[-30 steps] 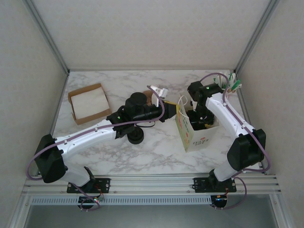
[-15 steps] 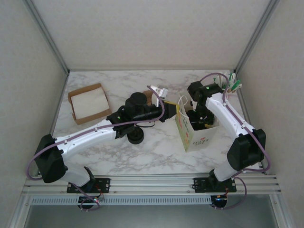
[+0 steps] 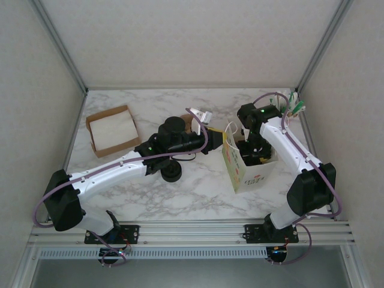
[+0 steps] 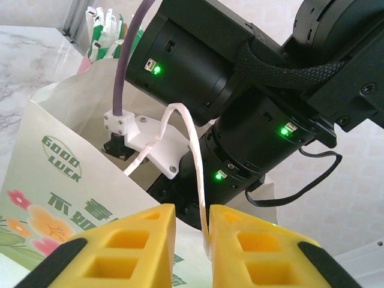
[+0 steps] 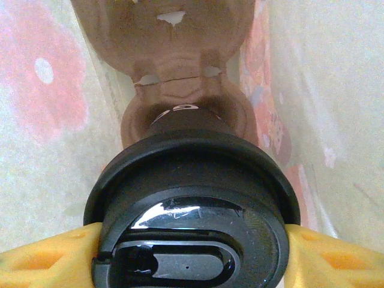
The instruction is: Pack the takeout coffee
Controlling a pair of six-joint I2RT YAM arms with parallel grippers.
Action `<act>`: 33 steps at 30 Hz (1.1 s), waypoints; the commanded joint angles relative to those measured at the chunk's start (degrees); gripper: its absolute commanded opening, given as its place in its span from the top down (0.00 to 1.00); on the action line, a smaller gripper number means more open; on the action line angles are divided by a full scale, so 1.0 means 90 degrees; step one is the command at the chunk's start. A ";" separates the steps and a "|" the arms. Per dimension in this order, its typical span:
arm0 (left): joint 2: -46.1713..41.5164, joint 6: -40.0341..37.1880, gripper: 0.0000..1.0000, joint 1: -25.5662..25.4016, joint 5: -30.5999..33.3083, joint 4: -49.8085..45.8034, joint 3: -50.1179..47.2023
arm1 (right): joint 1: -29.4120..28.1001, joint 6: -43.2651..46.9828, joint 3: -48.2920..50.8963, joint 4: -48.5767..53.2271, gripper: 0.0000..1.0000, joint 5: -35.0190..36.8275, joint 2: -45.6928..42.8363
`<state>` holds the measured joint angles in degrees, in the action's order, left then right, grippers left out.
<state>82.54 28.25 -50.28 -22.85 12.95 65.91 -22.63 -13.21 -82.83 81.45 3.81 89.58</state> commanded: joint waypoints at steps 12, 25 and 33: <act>-0.0089 -0.0187 0.79 -0.0028 -0.0010 0.0210 0.0013 | 0.0053 -0.0143 -0.0091 0.0108 0.32 0.0103 0.0034; -0.0092 -0.0152 0.79 -0.0028 0.0000 0.0221 -0.0006 | 0.0051 -0.0143 0.0086 -0.0232 0.33 0.0028 0.0106; -0.0113 -0.0138 0.79 -0.0028 -0.0011 0.0227 -0.0038 | 0.0045 -0.0124 0.0130 -0.0246 0.33 0.0028 0.0076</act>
<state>82.54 27.62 -50.28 -22.85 12.97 65.91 -22.63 -14.13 -82.37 79.57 3.99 90.35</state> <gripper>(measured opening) 0.215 0.676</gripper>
